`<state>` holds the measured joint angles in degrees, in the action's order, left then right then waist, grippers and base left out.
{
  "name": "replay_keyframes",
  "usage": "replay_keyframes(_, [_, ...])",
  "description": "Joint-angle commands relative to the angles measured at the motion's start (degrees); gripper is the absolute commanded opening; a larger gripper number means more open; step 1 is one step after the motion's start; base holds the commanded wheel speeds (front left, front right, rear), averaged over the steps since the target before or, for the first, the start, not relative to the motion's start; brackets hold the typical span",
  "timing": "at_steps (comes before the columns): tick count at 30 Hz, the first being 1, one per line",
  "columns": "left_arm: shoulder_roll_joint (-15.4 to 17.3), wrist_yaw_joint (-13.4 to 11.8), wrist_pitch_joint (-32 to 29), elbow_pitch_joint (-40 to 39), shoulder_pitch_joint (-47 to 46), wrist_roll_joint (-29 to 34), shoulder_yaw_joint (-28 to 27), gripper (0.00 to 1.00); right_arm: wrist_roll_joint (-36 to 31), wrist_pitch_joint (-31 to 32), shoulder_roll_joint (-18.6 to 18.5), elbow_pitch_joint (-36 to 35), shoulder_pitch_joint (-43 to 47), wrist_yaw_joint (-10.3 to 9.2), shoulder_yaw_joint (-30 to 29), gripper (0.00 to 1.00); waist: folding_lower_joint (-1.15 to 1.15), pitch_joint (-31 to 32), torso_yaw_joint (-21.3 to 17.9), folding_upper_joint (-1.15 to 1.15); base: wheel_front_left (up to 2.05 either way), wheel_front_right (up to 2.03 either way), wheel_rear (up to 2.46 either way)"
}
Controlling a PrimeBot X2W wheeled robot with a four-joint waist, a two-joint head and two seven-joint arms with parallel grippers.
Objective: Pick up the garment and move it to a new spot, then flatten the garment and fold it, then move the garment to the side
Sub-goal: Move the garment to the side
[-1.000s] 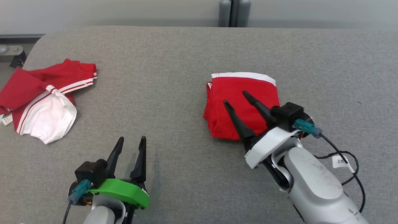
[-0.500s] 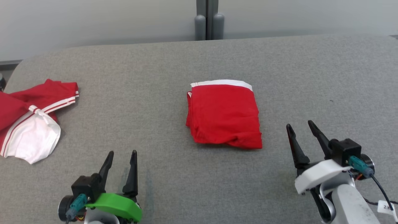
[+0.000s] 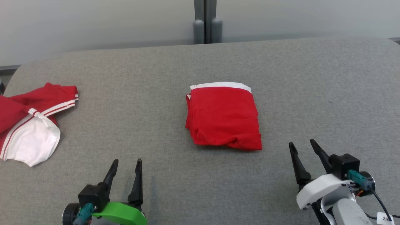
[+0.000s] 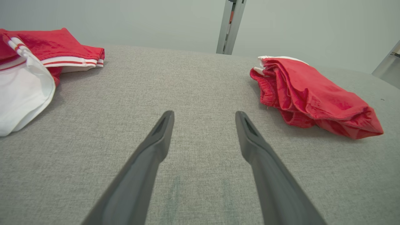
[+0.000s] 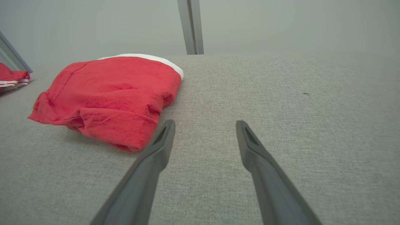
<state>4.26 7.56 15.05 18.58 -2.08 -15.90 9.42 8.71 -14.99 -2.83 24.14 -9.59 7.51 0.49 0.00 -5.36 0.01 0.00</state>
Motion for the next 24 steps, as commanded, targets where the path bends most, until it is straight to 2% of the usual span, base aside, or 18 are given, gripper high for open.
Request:
replay_keyframes(1, [-0.1,-0.2,0.2,-0.3,-1.4,0.6,0.3,1.0,0.2,-0.3,-0.2,0.5,-1.2,-0.05,0.5,1.0,0.0,-1.1,0.9,0.0,0.0,0.0,0.0])
replay_keyframes(9, [-0.3,-0.2,0.2,-1.4,-5.7,0.1,3.0,1.0,-1.7,-0.3,-0.2,6.0,-12.5,-0.05,3.0,1.0,0.0,-6.9,4.5,0.0,0.0,0.0,0.0])
replay_keyframes(16, [0.1,-0.2,0.2,-0.4,-8.6,-1.4,5.3,1.0,-3.3,0.1,-0.2,19.6,-24.5,-0.05,3.5,1.0,0.0,-12.0,8.0,0.0,0.0,0.0,0.0])
replay_keyframes(20, [0.6,-0.2,0.2,0.2,-9.4,-2.3,6.1,1.0,-3.2,0.0,-0.2,27.1,-26.1,-0.05,3.0,1.0,0.0,-12.9,8.9,0.0,0.0,0.0,0.0])
replay_keyframes(21, [0.7,-0.2,0.2,0.3,-9.4,-2.4,6.1,1.0,-2.4,0.2,-0.2,28.8,-25.9,-0.06,3.4,0.9,0.0,-12.9,8.9,0.0,0.0,0.0,0.0])
replay_keyframes(22, [0.9,-0.2,0.2,0.4,-9.3,-2.6,5.9,1.0,-1.9,0.4,-0.2,30.1,-25.4,-0.05,4.0,0.45,0.0,-12.9,8.8,0.0,0.0,0.0,0.0])
replay_keyframes(23, [1.1,-0.2,0.2,0.3,-9.1,-2.6,5.6,1.0,-1.4,0.4,-0.1,31.3,-24.9,-0.05,4.7,0.19,0.0,-12.7,8.4,0.0,0.0,0.0,0.0])
replay_keyframes(24, [1.2,-0.2,0.2,0.2,-8.9,-2.6,5.5,1.0,-0.9,0.5,0.0,31.8,-24.5,-0.05,5.0,0.0,0.0,-12.6,8.0,0.0,0.0,0.0,0.0])
